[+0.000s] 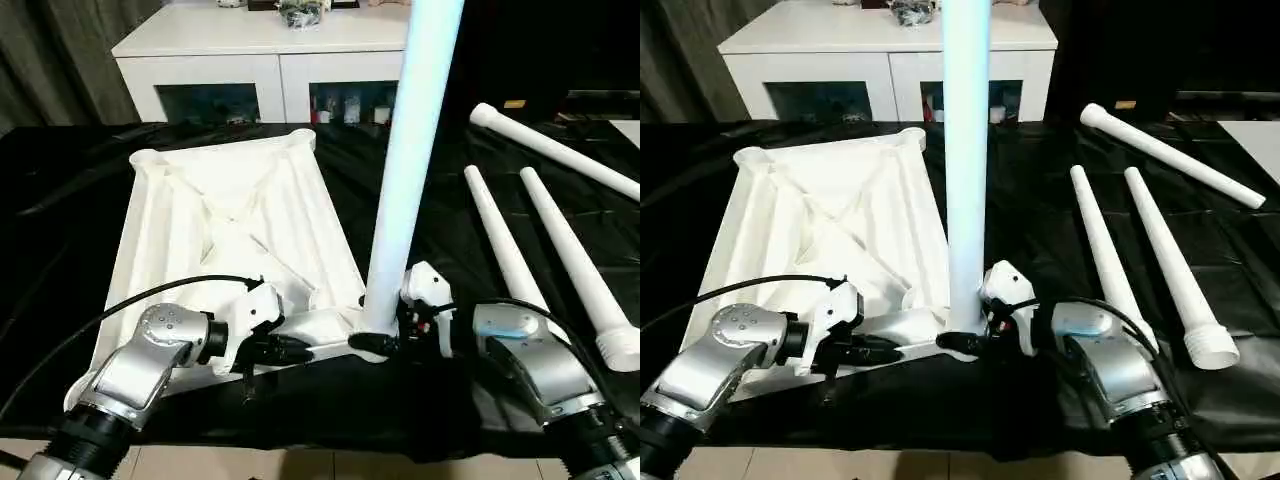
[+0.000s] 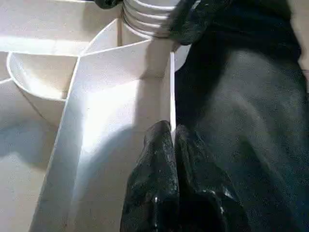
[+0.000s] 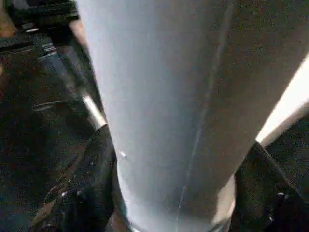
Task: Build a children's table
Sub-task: Rotate leg to tighten
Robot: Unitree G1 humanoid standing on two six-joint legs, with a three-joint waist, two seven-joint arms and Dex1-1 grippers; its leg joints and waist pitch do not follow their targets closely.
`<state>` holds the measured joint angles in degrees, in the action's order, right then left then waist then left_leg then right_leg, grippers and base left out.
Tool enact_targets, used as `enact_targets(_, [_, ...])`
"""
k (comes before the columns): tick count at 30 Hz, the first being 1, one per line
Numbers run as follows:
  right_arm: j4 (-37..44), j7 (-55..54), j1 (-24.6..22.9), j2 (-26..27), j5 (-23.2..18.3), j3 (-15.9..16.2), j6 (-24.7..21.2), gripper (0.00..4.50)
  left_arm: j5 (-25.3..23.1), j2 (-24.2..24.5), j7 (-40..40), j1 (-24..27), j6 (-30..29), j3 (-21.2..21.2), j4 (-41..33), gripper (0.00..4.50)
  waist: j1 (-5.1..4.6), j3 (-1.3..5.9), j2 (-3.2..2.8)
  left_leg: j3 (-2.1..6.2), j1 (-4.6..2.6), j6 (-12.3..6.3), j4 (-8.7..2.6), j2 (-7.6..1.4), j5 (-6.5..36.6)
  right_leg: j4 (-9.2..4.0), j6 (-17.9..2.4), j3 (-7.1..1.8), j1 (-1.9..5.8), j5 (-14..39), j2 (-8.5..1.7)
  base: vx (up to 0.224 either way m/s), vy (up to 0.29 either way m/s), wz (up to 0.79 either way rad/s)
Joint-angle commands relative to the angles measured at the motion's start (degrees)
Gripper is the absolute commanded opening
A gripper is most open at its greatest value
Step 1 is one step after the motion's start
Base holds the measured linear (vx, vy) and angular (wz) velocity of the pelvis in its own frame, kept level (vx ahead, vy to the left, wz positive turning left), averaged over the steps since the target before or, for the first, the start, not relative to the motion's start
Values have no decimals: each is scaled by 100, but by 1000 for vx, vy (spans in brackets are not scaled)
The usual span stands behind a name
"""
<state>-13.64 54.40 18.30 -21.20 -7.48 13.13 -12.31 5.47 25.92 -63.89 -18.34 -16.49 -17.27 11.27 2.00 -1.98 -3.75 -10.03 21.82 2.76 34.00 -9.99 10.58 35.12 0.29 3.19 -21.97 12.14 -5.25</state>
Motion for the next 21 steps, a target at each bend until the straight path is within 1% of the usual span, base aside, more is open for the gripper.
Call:
enact_targets(1, [-212, -514, 74, 168, 269, 67, -166, 273, -142, -179, 290, -90, -19, -126, 202, 0, -6, 254, 65, 82, -93, -219, -451, -270, 1473, -452, -1377, -225, 190, 1153, -286, 0, 0, 0])
enact_targets(2, [-304, -847, 106, 324, 323, 15, -226, 269, -181, -325, 528, -173, -61, -79, 333, 0, -19, 247, 72, 79, -101, -173, -459, -271, 1570, -469, -1337, -229, 187, 1312, -287, 0, 0, 0])
enact_targets(3, [-317, -898, 110, 346, 333, 6, -240, 269, -187, -343, 560, -184, -72, -74, 349, 0, -17, 238, 72, 92, -120, -83, -472, -271, 1736, -495, -1249, -231, 174, 1617, -296, 0, 0, 0])
enact_targets(4, [-391, -1196, 138, 477, 391, -44, -320, 269, -221, -451, 750, -251, -140, -42, 445, 0, -36, 220, 74, 101, -129, -8, -491, -268, 1913, -516, -1153, -235, 156, 1908, -296, 0, 0, 0])
enact_targets(5, [-485, -1575, 171, 638, 450, -121, -471, 268, -265, -572, 964, -329, -213, -12, 546, 0, -39, 217, 80, 111, -135, 32, -494, -265, 2000, -525, -1102, -231, 154, 2036, -296, 0, 0, 0])
enact_targets(6, [-773, -2811, 242, 1150, 614, -400, -752, 268, -356, -1000, 1752, -608, -472, 170, 903, 0, -69, 199, 89, 116, -127, 115, -511, -258, 2067, -536, -1010, -241, 138, 2215, -288, 0, 0, 0])
enact_targets(7, [-880, -3276, 267, 1338, 653, -533, -848, 268, -370, -1169, 2027, -714, -557, 246, 1033, 0, -81, 179, 94, 128, -181, 248, -515, -235, 2253, -589, -903, -229, 93, 2633, -301, 0, 0, 0])
enact_targets(8, [-960, -3641, 283, 1497, 671, -642, -896, 267, -373, -1321, 2259, -812, -619, 315, 1155, 0, -89, 180, 105, 139, -192, 285, -509, -222, 2326, -606, -821, -221, 90, 2853, -306, 0, 0, 0])
enact_targets(9, [-981, -3754, 287, 1552, 677, -679, -924, 267, -380, -1369, 2324, -850, -613, 329, 1206, 0, -65, 201, 96, 161, -217, 291, -502, -221, 2372, -650, -685, -224, 78, 3074, -332, 0, 0, 0])
enact_targets(10, [-1067, -4098, 305, 1747, 661, -802, -969, 267, -402, -1548, 2550, -984, -567, 370, 1395, 0, -56, 185, 104, 146, -235, 238, -502, -227, 2426, -696, -604, -243, 28, 3116, -321, 0, 0, 0])
enact_targets(11, [-1160, -4382, 328, 1938, 616, -916, -966, 267, -426, -1728, 2766, -1119, -496, 400, 1594, 0, -60, 178, 112, 130, -248, 222, -492, -218, 2452, -731, -576, -249, 8, 3173, -316, 0, 0, 0])
enact_targets(12, [-1169, -4405, 330, 1955, 612, -926, -965, 267, -428, -1743, 2785, -1131, -489, 402, 1611, 0, -52, 189, 89, 147, -257, 245, -507, -214, 2511, -724, -542, -244, -2, 3155, -310, 0, 0, 0])
enact_targets(13, [-1253, -4753, 384, 2177, 586, -1058, -943, 267, -456, -1971, 2934, -1295, -251, 373, 1864, 0, -43, 194, 87, 173, -217, 232, -533, -220, 2520, -695, -515, -236, 39, 3013, -301, 0, 0, 0])
enact_targets(14, [-1274, -4794, 405, 2208, 594, -1060, -909, 267, -453, -2033, 2949, -1332, -193, 361, 1919, 0, -52, 187, 88, 156, -215, 222, -540, -213, 2516, -714, -496, -250, 14, 2976, -286, 0, 0, 0])
enact_targets(15, [-1290, -4788, 424, 2223, 609, -1033, -855, 267, -450, -2081, 2923, -1358, -125, 338, 1952, 0, -37, 208, 88, 154, -247, 225, -536, -213, 2528, -708, -509, -265, 3, 2837, -284, 0, 0, 0])
enact_targets(16, [-1293, -4763, 434, 2221, 628, -1003, -799, 267, -446, -2108, 2857, -1371, -59, 302, 1961, 0, -23, 214, 81, 161, -213, 175, -549, -206, 2441, -686, -529, -283, 34, 2667, -285, 0, 0, 0])
enact_targets(17, [-1285, -4777, 438, 2251, 641, -1041, -756, 267, -452, -2143, 2818, -1388, 0, 293, 1984, 0, -21, 219, 72, 160, -194, 157, -554, -205, 2385, -677, -542, -292, 44, 2578, -290, 0, 0, 0])
enact_targets(18, [-1282, -4802, 443, 2274, 648, -1078, -735, 267, -459, -2167, 2799, -1403, 37, 290, 2007, 0, -26, 234, 36, 165, -169, 115, -562, -209, 2271, -651, -595, -294, 70, 2363, -292, 0, 0, 0])
enact_targets(19, [-1282, -4802, 443, 2274, 648, -1078, -735, 267, -459, -2167, 2799, -1403, 37, 290, 2007, 0, -27, 242, 56, 153, -150, 70, -565, -215, 2171, -642, -648, -292, 86, 2155, -290, 0, 0, 0])
enact_targets(20, [-1280, -4939, 458, 2290, 658, -1129, -678, 267, -455, -2194, 2732, -1419, 126, 289, 2050, 0, -21, 244, 38, 152, -144, 52, -566, -215, 2124, -630, -682, -293, 95, 2069, -293, 0, 0, 0])
enact_targets(21, [-1280, -4939, 458, 2290, 658, -1129, -678, 302, -455, -2194, 2732, -1419, 126, 289, 2050, 0, -22, 238, 35, 143, -141, 29, -567, -219, 2094, -637, -719, -297, 88, 2035, -296, 0, 0, 0])
